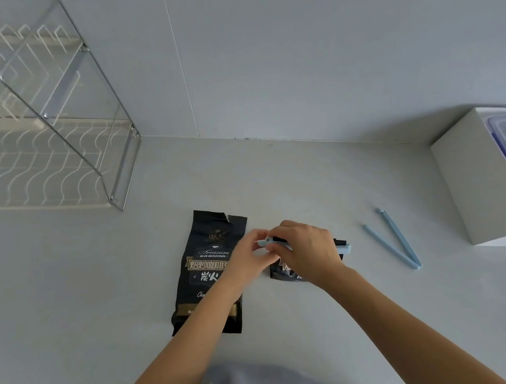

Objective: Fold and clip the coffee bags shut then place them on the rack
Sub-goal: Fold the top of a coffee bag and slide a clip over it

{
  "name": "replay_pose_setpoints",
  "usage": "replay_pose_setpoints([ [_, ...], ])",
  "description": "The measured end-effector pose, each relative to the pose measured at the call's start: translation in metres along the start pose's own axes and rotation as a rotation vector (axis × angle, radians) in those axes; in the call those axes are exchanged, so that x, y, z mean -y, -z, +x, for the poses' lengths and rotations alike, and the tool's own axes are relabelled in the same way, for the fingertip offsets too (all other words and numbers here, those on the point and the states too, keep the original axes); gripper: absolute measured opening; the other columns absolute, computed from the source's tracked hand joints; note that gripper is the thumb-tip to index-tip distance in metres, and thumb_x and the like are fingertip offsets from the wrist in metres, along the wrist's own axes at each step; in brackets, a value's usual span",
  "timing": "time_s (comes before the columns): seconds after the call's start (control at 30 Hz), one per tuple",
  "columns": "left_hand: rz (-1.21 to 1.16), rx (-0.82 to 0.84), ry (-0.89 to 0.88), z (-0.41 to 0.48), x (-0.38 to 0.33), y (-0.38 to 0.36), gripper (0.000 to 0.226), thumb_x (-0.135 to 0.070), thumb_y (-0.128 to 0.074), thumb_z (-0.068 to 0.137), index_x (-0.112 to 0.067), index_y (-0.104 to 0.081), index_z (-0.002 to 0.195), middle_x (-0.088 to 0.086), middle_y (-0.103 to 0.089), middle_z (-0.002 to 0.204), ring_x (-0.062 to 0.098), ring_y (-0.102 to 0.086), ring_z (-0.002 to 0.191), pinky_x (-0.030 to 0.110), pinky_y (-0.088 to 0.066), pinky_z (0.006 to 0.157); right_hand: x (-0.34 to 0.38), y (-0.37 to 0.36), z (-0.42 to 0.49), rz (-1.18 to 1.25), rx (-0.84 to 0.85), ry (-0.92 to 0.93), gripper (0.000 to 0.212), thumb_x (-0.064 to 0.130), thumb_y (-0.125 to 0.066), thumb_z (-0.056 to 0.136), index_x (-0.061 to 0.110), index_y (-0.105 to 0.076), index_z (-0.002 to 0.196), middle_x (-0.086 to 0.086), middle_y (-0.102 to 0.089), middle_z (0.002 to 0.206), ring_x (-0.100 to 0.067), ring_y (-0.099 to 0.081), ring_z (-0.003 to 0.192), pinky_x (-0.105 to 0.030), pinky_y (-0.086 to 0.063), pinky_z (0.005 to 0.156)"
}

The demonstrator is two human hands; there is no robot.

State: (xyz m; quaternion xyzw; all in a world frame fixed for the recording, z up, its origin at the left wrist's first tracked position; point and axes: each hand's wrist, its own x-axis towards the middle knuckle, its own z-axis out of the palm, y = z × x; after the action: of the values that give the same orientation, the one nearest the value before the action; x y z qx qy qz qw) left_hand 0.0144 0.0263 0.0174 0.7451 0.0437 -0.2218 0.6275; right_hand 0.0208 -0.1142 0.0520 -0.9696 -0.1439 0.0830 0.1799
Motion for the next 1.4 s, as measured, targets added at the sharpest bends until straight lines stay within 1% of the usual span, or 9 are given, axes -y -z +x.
replay_pose_setpoints([
  [0.07, 0.023, -0.1, -0.038, -0.005, -0.001, 0.008, 0.019, -0.015, -0.071, 0.078, -0.02, -0.061, 0.093, -0.003, -0.069, 0.097, 0.009, -0.065, 0.094, 0.023, -0.05, 0.082, 0.0, 0.0, 0.0, -0.015, -0.016, 0.017, 0.025, 0.042, -0.047, 0.092, 0.027, -0.066, 0.097, 0.008, -0.065, 0.09, -0.018, -0.058, 0.069, -0.026, -0.035, 0.059],
  [0.23, 0.165, -0.253, -0.154, -0.017, -0.006, 0.016, 0.009, -0.016, -0.071, 0.081, -0.019, -0.063, 0.079, 0.0, -0.07, 0.082, 0.012, -0.067, 0.082, 0.023, -0.053, 0.075, 0.002, -0.001, -0.002, 0.002, -0.078, 0.051, 0.024, 0.04, -0.053, 0.09, 0.023, -0.07, 0.093, 0.006, -0.067, 0.085, -0.019, -0.055, 0.063, -0.025, -0.031, 0.064],
  [0.43, 0.133, -0.167, -0.137, -0.015, -0.006, 0.019, 0.006, -0.015, -0.071, 0.08, -0.011, -0.067, 0.08, 0.007, -0.071, 0.08, 0.018, -0.067, 0.079, 0.027, -0.053, 0.075, 0.001, -0.002, -0.008, 0.039, -0.107, 0.033, 0.022, 0.04, -0.054, 0.09, 0.024, -0.07, 0.09, 0.007, -0.068, 0.083, -0.02, -0.06, 0.066, -0.03, -0.041, 0.075],
  [0.57, 0.083, -0.138, -0.13, -0.015, -0.002, 0.02, 0.003, -0.018, -0.07, 0.082, -0.017, -0.068, 0.079, -0.002, -0.07, 0.077, 0.008, -0.066, 0.077, 0.016, -0.051, 0.072, -0.001, -0.002, -0.007, 0.062, -0.116, 0.019, 0.024, 0.043, -0.055, 0.089, 0.025, -0.07, 0.089, 0.007, -0.068, 0.083, -0.02, -0.06, 0.067, -0.031, -0.04, 0.079],
  [0.8, -0.119, -0.148, -0.066, -0.016, 0.003, 0.009, 0.01, -0.021, -0.065, 0.085, -0.016, -0.062, 0.076, -0.004, -0.066, 0.07, -0.005, -0.06, 0.064, 0.007, -0.045, 0.06, -0.003, 0.011, -0.003, 0.206, 0.023, 0.006, 0.028, 0.052, -0.06, 0.082, 0.029, -0.068, 0.095, 0.011, -0.067, 0.091, -0.011, -0.061, 0.082, -0.025, -0.043, 0.067],
  [0.97, -0.13, -0.137, -0.011, -0.014, 0.001, 0.008, 0.009, -0.018, -0.062, 0.087, -0.014, -0.062, 0.08, -0.001, -0.067, 0.072, -0.002, -0.06, 0.065, 0.013, -0.046, 0.063, -0.006, 0.016, -0.011, 0.251, -0.097, -0.015, 0.012, 0.033, -0.065, 0.084, 0.024, -0.072, 0.087, 0.007, -0.065, 0.088, -0.011, -0.057, 0.087, -0.031, -0.048, 0.067],
  [1.1, -0.146, -0.087, 0.089, -0.012, -0.005, 0.003, 0.025, -0.035, -0.058, 0.089, -0.011, -0.06, 0.092, -0.006, -0.072, 0.066, 0.002, -0.065, 0.065, 0.024, -0.046, 0.066, -0.004, 0.013, -0.014, 0.246, -0.173, -0.012, 0.007, 0.026, -0.068, 0.082, 0.021, -0.073, 0.081, 0.007, -0.065, 0.082, -0.012, -0.054, 0.083, -0.03, -0.046, 0.06],
  [1.2, -0.151, -0.042, 0.08, -0.011, -0.006, -0.003, 0.033, -0.043, -0.054, 0.089, -0.012, -0.057, 0.101, -0.004, -0.073, 0.067, 0.006, -0.067, 0.065, 0.021, -0.047, 0.063, -0.001, 0.01, -0.011, 0.198, -0.243, 0.011, 0.01, 0.022, -0.066, 0.083, 0.018, -0.072, 0.077, 0.005, -0.065, 0.078, -0.015, -0.053, 0.079, -0.031, -0.046, 0.056],
  [1.4, -0.17, -0.053, -0.071, -0.012, 0.0, -0.018, 0.029, -0.032, -0.043, 0.097, -0.023, -0.065, 0.08, -0.011, -0.048, 0.053, 0.004, -0.046, 0.052, 0.021, -0.038, 0.057, -0.001, 0.005, -0.017, 0.18, -0.33, 0.057, 0.012, 0.01, -0.065, 0.083, 0.011, -0.062, 0.071, 0.001, -0.062, 0.072, -0.02, -0.053, 0.072, -0.033, -0.045, 0.05],
])
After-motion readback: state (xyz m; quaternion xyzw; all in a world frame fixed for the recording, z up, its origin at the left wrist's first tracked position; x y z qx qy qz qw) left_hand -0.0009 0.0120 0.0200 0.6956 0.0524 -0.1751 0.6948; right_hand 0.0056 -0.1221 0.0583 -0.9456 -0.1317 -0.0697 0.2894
